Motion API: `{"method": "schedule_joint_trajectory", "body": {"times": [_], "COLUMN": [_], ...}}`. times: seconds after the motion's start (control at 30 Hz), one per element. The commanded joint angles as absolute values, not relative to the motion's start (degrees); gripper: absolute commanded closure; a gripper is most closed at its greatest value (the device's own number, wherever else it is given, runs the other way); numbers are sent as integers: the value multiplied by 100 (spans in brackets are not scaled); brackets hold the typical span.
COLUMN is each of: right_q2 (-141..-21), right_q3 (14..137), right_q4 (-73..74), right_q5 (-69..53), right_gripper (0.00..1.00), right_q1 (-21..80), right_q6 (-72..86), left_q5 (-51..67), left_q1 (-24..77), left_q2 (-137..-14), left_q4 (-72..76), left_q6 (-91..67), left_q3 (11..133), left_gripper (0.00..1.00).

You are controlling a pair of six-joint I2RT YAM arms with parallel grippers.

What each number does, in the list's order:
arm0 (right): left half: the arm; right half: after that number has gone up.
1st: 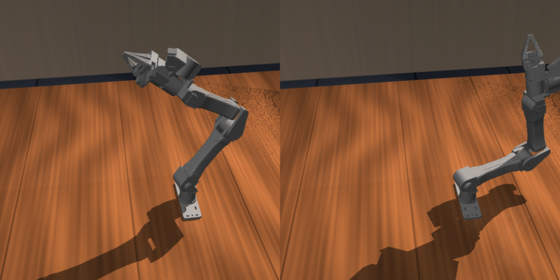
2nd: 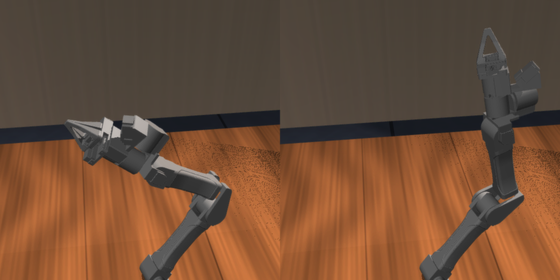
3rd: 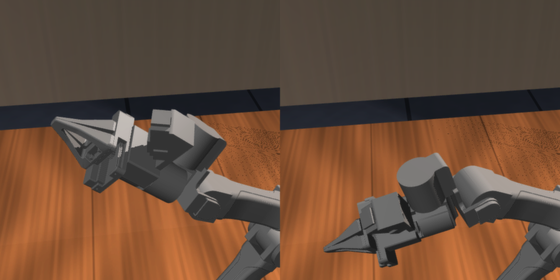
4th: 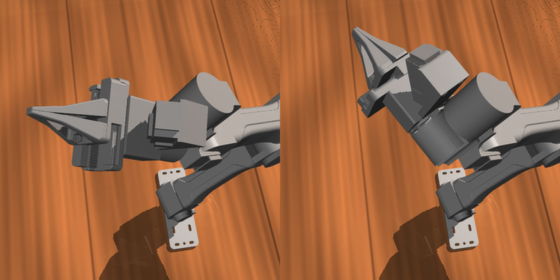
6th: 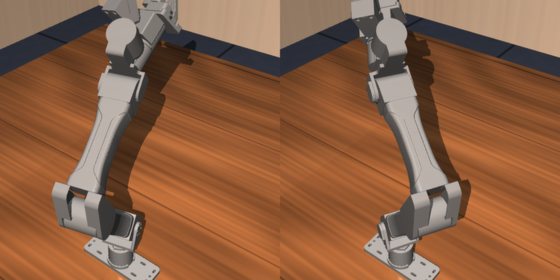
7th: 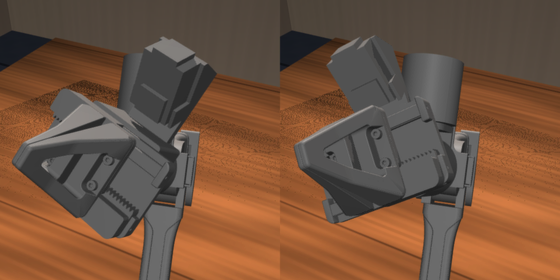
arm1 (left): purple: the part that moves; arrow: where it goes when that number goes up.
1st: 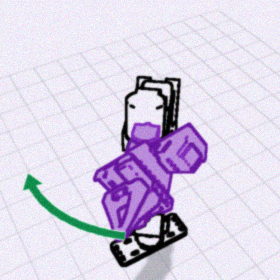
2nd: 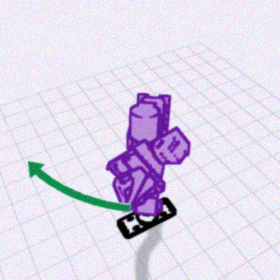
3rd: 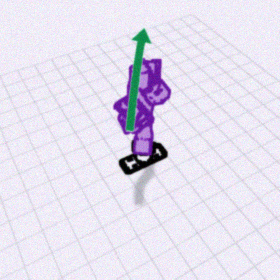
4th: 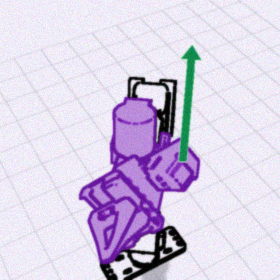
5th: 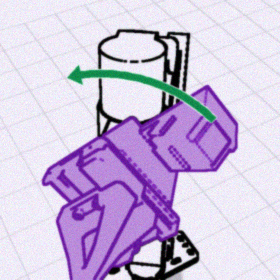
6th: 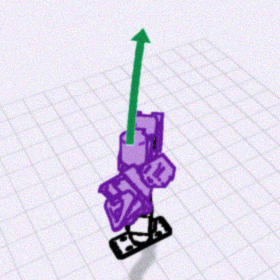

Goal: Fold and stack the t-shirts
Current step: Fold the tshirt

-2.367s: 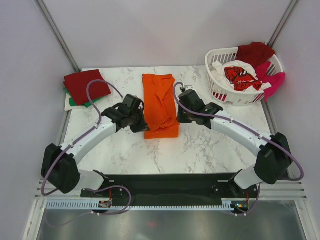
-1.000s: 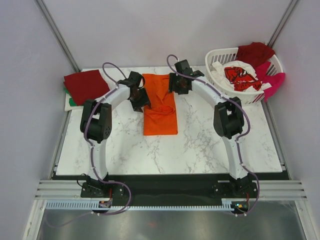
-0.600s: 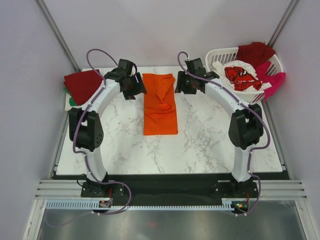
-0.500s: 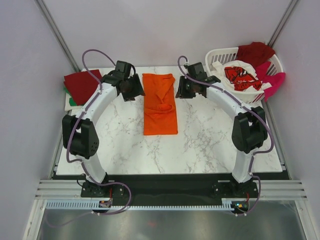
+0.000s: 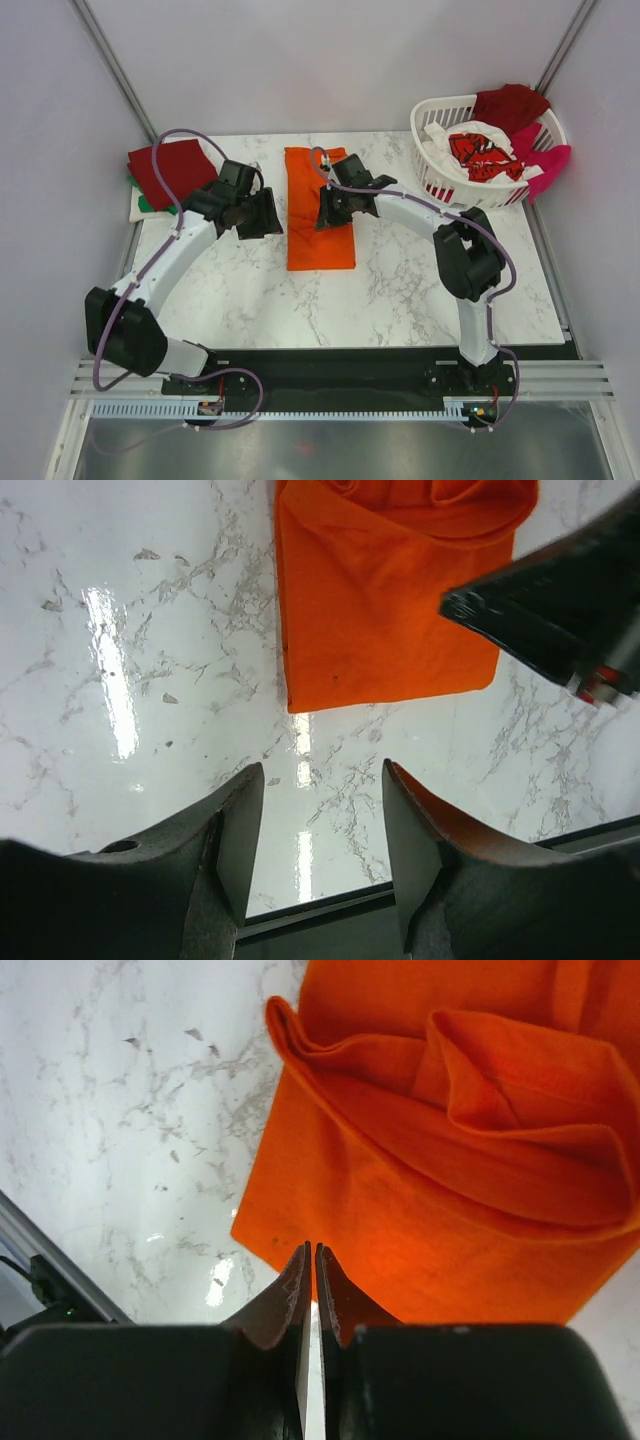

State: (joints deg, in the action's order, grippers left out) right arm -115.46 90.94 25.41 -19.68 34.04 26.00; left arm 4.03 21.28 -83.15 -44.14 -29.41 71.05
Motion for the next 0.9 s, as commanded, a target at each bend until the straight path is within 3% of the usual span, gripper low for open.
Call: {"method": "schedule_joint_trajectory", "body": {"times": [0.0,0.67,0.87], "right_q2": [-11969,-13833,-13274], "right_q3": [9439,11549,11611], "right_q4": [2312,2769,2637], "right_q5": [-1996,-1591,-1345], "right_gripper": [89,87,87], "right_q1": [3340,2909,2769], "right_q6": [2654,2005,1504], "left_q5": [326,-563,-510], "left_q1": [2101,2030,2004], "left_q2": [-7647,-7682,-7717], "left_q4": [-4447,-4316,-4166], "left_q6": [-2207,-1696,-1731], "left_q3": [7031,6575,6381], "left_gripper": [43,51,53]}}
